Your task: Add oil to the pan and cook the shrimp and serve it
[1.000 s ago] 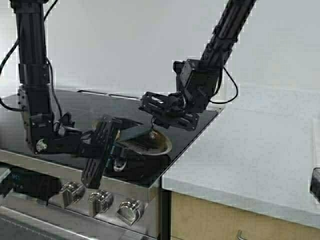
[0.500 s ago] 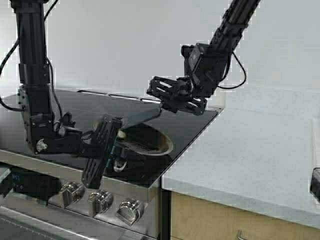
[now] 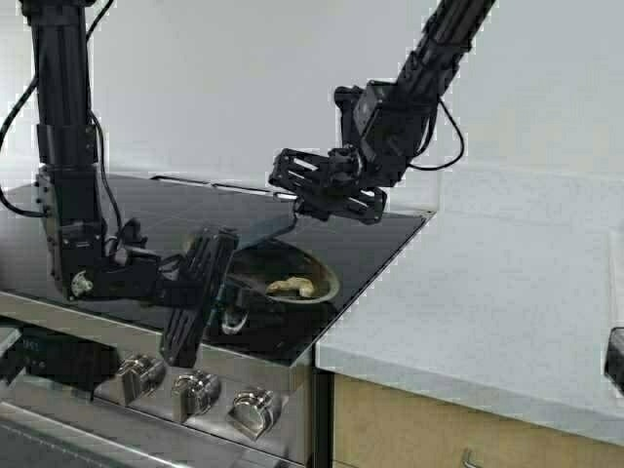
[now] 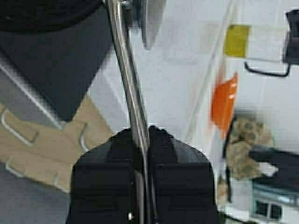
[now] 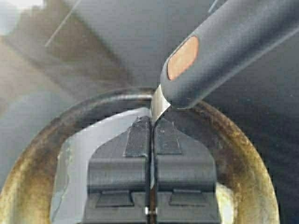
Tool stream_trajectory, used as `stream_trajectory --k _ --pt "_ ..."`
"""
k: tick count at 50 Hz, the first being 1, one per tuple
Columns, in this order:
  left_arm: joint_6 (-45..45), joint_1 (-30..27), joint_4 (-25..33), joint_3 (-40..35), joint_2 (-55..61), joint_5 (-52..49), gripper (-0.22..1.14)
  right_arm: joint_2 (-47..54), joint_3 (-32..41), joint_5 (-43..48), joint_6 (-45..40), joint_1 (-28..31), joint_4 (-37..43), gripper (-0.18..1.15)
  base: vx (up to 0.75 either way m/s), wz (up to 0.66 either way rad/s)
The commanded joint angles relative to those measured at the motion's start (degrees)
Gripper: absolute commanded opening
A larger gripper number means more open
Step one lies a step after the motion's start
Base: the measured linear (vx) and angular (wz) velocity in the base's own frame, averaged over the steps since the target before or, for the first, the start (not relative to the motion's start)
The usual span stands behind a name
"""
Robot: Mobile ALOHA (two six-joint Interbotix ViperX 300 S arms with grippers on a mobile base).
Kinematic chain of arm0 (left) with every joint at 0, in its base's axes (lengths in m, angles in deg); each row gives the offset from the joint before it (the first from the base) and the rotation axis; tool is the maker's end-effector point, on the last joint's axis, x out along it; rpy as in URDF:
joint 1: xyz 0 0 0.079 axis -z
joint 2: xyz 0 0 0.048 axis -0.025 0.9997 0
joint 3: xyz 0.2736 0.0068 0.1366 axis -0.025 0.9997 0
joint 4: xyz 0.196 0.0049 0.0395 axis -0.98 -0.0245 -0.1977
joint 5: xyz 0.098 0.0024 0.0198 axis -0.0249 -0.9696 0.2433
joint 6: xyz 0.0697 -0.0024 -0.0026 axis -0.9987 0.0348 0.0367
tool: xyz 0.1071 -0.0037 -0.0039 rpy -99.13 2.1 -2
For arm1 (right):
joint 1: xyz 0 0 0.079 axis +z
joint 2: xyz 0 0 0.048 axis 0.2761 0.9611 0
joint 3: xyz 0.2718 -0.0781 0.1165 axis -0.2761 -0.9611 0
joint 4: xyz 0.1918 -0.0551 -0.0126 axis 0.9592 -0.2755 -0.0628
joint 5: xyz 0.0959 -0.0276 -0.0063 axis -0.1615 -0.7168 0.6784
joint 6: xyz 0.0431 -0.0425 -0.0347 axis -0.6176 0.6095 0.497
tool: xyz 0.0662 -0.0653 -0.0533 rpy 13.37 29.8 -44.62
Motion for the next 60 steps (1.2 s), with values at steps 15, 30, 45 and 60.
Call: stream_trajectory --k 15,30,45,60 --pt "4.75 0.18 1.14 -5.01 5.45 14.06 0.03 -14.06 -6.24 -0.97 5.62 -2.02 -1.14 0.08 0.0 0.0" --pt "7.47 0.18 2.99 -7.56 9.67 19.42 0.03 -18.19 -11.43 -0.88 5.62 -3.69 -2.2 0.08 0.0 0.0" --pt "11.6 0.18 4.57 -9.84 11.95 22.5 0.03 -19.07 -13.1 -0.88 5.62 -3.69 -2.2 0.08 0.0 0.0" --pt "10.99 -0.53 4.92 -11.78 13.45 22.5 0.03 -19.6 -15.38 0.44 5.36 -3.69 -1.93 0.08 0.0 0.0"
